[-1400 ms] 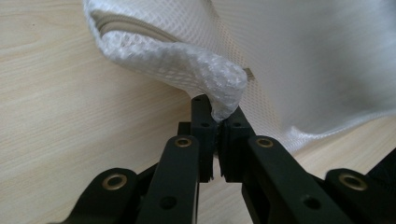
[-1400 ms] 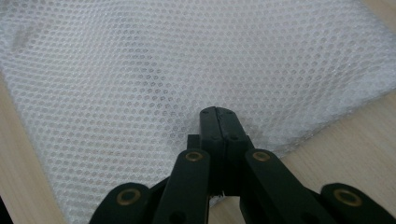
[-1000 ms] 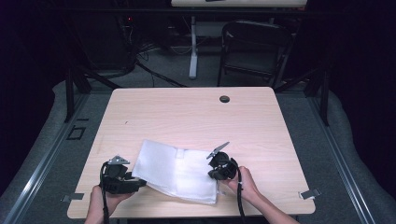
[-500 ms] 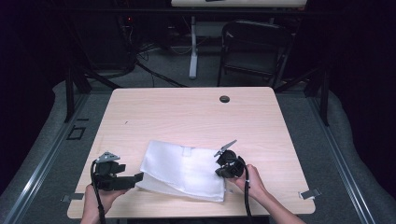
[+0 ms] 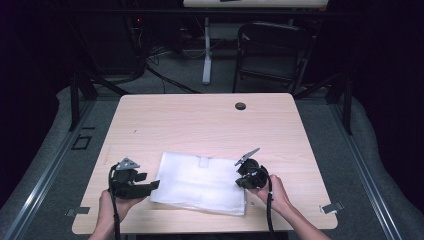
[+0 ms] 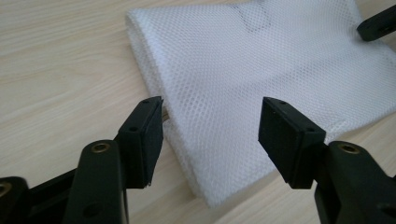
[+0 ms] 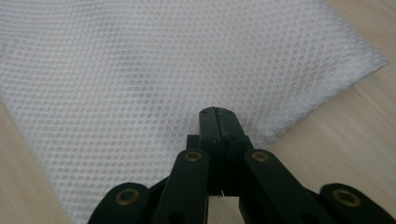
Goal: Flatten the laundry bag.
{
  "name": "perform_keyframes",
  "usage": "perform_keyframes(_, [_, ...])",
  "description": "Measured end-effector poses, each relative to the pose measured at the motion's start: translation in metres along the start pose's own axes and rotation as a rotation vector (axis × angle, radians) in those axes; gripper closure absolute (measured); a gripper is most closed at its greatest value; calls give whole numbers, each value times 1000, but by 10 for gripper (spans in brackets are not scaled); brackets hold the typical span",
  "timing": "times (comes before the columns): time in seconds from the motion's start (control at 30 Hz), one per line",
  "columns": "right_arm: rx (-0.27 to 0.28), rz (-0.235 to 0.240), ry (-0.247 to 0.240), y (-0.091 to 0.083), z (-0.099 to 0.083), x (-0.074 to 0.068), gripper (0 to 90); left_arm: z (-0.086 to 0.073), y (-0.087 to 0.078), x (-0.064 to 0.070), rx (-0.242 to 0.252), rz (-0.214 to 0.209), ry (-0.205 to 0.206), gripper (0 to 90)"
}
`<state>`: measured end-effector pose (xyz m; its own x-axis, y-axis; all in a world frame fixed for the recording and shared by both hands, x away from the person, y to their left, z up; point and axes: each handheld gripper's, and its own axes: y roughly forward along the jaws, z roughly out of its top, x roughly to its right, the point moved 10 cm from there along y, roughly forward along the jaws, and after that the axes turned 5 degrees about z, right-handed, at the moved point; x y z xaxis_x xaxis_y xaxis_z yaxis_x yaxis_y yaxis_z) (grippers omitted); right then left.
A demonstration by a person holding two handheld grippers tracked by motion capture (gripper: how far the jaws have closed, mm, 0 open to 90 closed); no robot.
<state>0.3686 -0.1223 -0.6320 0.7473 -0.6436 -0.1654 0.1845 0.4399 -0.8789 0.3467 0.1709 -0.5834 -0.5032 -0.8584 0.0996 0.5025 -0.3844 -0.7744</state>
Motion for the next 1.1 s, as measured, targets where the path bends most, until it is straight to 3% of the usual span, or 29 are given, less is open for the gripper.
perform_keyframes(0.17, [23,25,-1,-8,-1,-10,726,5,25,-7,-52,9,2,558])
perform_keyframes(0.23, [23,36,-7,-7,0,-15,595,7,35,-10,-70,17,16,569])
perform_keyframes(0.37, [-42,6,-49,4,-6,-18,561,2,51,-8,-134,-5,39,700])
perform_keyframes(0.5, [-56,-17,-83,10,-7,-16,618,-8,59,-3,-190,1,92,806])
perform_keyframes(0.57, [-48,-3,-73,11,-8,-16,638,-11,61,-1,-207,0,111,841])
perform_keyframes(0.7, [-63,-4,-94,8,-9,-13,685,-17,66,2,-232,5,122,894])
perform_keyframes(0.83, [-48,8,-68,8,-10,-10,693,-18,66,6,-231,-4,132,900])
perform_keyframes(1.07, [-76,-1,-81,4,-15,-2,691,-21,66,18,-240,-27,147,900])
perform_keyframes(1.1, [-52,-1,-64,5,-14,-2,691,-21,66,19,-242,-27,156,900])
